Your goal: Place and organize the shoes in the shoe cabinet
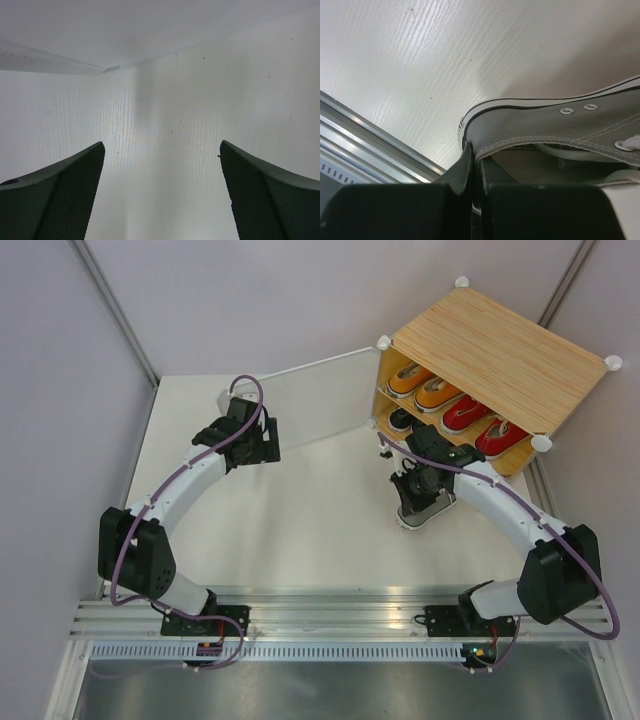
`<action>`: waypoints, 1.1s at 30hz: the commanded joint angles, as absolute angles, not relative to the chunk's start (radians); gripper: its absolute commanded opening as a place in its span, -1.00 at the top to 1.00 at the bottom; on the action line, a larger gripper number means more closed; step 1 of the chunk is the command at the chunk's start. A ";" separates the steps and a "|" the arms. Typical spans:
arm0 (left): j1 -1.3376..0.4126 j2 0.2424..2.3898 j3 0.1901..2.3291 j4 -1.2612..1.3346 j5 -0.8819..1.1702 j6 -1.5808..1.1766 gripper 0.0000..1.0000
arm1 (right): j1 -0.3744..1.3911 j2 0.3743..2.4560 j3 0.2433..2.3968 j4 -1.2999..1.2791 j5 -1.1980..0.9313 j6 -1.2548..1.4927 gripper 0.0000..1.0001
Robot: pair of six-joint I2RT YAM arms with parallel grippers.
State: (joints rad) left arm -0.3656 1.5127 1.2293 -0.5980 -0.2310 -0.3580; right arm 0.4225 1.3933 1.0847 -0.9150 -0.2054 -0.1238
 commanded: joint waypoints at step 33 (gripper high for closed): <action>-0.359 1.459 1.241 -0.603 -0.212 -0.350 -0.96 | 0.204 1.603 1.278 -0.825 -0.042 -0.331 0.98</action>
